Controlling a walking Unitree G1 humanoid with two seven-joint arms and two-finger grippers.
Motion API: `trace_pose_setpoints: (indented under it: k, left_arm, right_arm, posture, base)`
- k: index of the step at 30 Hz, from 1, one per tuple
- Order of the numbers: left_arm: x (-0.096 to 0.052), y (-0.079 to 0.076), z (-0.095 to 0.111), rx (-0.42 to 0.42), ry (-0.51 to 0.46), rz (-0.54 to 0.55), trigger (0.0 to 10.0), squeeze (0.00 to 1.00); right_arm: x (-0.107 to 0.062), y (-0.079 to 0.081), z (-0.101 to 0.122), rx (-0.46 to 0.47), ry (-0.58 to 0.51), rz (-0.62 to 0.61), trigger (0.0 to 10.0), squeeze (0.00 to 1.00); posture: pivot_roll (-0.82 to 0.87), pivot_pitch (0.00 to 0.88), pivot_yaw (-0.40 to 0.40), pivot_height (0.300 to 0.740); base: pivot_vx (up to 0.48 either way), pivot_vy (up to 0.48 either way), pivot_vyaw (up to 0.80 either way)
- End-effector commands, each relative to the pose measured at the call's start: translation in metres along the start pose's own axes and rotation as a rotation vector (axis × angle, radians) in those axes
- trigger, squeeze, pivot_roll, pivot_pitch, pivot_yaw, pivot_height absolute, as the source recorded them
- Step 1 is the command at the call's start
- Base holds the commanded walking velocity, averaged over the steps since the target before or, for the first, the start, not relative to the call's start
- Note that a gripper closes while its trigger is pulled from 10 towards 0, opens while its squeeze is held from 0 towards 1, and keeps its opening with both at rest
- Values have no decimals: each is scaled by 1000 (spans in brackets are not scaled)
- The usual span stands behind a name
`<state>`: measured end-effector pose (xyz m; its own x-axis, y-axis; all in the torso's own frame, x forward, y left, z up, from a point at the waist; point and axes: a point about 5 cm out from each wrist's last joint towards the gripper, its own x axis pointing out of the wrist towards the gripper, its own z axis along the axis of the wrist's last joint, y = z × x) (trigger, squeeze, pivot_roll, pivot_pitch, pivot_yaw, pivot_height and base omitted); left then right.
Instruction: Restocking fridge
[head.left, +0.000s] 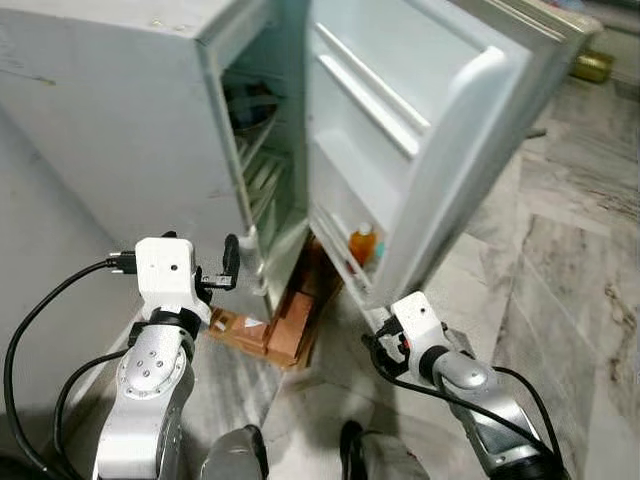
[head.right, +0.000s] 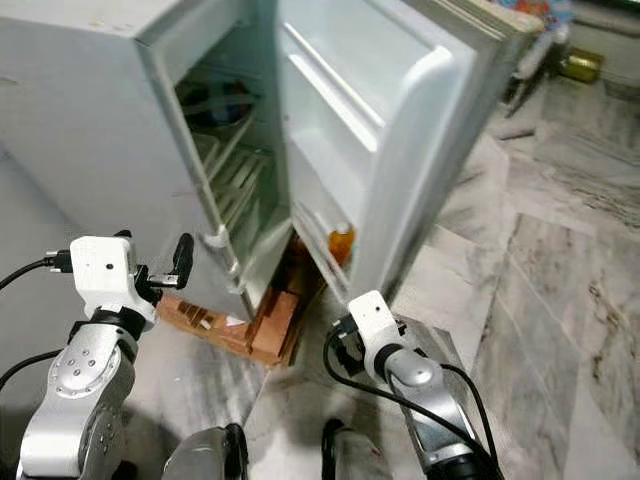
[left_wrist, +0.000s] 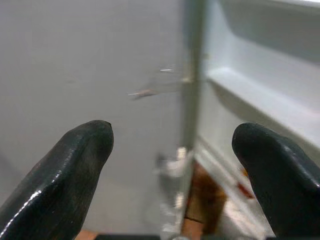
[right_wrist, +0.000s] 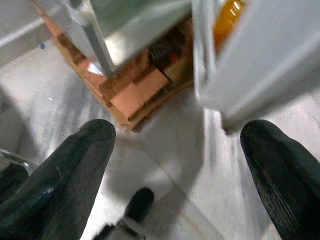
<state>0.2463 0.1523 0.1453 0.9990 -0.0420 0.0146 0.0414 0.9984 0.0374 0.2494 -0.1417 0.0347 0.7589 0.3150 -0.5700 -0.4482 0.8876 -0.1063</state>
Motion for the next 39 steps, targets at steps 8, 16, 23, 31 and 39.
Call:
trace_pose_setpoints:
  k: [8,16,23,31,39]
  left_arm:
    - [12,-7,-1,-6,5,-36,10000,0]
    - [11,-10,-3,-19,14,-45,10000,0]
    - [4,-11,-15,-19,57,-47,10000,0]
    - [8,-17,-20,-23,81,-120,10000,0]
    - [19,-26,-20,-15,82,-200,10000,0]
  right_arm:
    - [-1,0,2,-3,-21,-10,10000,0]
    - [0,0,1,-7,-16,-11,10000,0]
    - [1,1,0,-27,-2,2,10000,0]
    - [2,2,0,-43,5,10,10000,0]
    - [-1,-1,1,-4,-8,-11,10000,0]
  posture:
    - [21,161,-2,740]
    - [16,163,-2,740]
    - [17,169,-7,740]
    - [8,175,-12,740]
    - [7,181,-18,740]
  base:
    - [0,-276,0]
    - [0,-62,0]
    - [0,0,0]
    - [0,0,0]
    - [0,0,0]
